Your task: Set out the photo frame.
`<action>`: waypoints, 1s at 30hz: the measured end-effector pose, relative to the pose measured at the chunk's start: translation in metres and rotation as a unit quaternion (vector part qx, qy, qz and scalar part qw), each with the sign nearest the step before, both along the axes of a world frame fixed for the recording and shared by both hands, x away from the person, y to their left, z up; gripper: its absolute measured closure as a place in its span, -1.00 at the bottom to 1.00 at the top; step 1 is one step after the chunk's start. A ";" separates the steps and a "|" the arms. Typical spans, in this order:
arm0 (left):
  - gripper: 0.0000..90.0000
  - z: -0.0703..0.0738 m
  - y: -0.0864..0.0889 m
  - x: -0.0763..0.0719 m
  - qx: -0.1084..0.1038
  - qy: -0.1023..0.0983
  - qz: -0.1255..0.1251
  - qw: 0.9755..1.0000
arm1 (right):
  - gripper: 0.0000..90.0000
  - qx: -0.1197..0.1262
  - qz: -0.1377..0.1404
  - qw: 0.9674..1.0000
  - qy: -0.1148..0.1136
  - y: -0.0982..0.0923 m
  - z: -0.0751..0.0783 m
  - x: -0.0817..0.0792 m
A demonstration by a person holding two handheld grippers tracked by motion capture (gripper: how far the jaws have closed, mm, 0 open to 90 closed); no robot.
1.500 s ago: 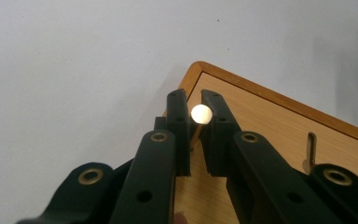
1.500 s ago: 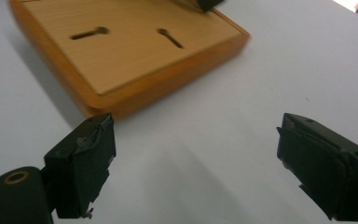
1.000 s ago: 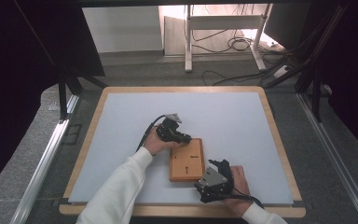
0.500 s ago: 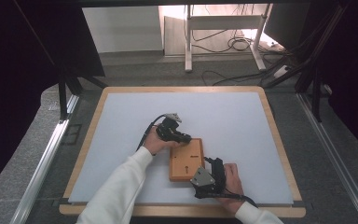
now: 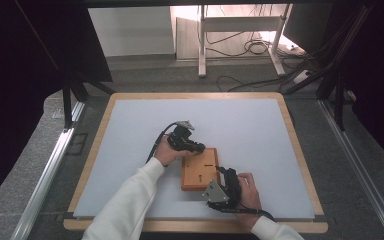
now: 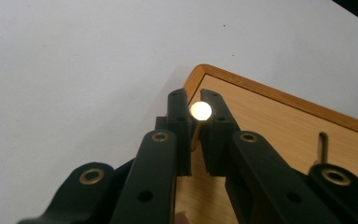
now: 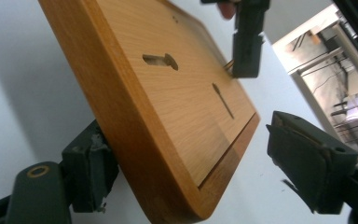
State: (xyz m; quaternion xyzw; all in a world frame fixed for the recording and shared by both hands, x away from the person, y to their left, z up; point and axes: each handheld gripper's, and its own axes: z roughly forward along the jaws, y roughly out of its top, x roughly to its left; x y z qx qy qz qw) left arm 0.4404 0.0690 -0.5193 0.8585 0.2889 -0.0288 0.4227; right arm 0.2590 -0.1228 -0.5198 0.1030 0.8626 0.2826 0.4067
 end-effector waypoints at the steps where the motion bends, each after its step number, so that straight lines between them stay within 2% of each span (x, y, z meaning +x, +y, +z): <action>1: 0.87 0.000 0.000 0.000 0.002 -0.002 0.002 1.000 | -0.53 0.002 0.000 1.000 -0.001 0.000 0.002 0.001; 6: 0.87 -0.001 0.000 0.001 -0.002 -0.001 0.007 1.000 | -0.36 -0.008 0.006 1.000 -0.007 0.006 0.006 0.004; 9: 0.86 -0.001 0.001 0.001 -0.002 -0.002 0.009 1.000 | -0.20 -0.014 0.018 1.000 -0.004 0.008 0.008 0.005; 12: 0.85 -0.001 0.002 0.002 -0.005 -0.002 0.012 1.000 | 0.03 -0.010 0.024 1.000 -0.001 0.007 0.010 0.004; 17: 0.82 -0.002 0.002 0.002 -0.008 -0.002 0.016 1.000 | 0.13 -0.015 0.016 1.000 -0.015 0.003 0.016 0.005; 22: 0.76 0.000 0.004 0.001 -0.002 -0.009 0.018 1.000 | 0.21 -0.016 0.016 0.999 -0.026 0.000 0.021 0.006; 24: 0.63 0.003 0.007 -0.002 0.003 -0.017 0.019 1.000 | 0.21 -0.011 0.017 1.000 -0.023 -0.002 0.023 0.008; 27: 0.47 0.010 0.017 -0.007 -0.012 -0.030 0.037 0.999 | 0.21 -0.007 0.019 1.000 -0.022 -0.003 0.023 0.009; 30: 0.37 0.018 0.032 -0.014 -0.007 -0.056 0.052 0.997 | 0.21 -0.009 0.020 0.999 -0.023 -0.003 0.023 0.009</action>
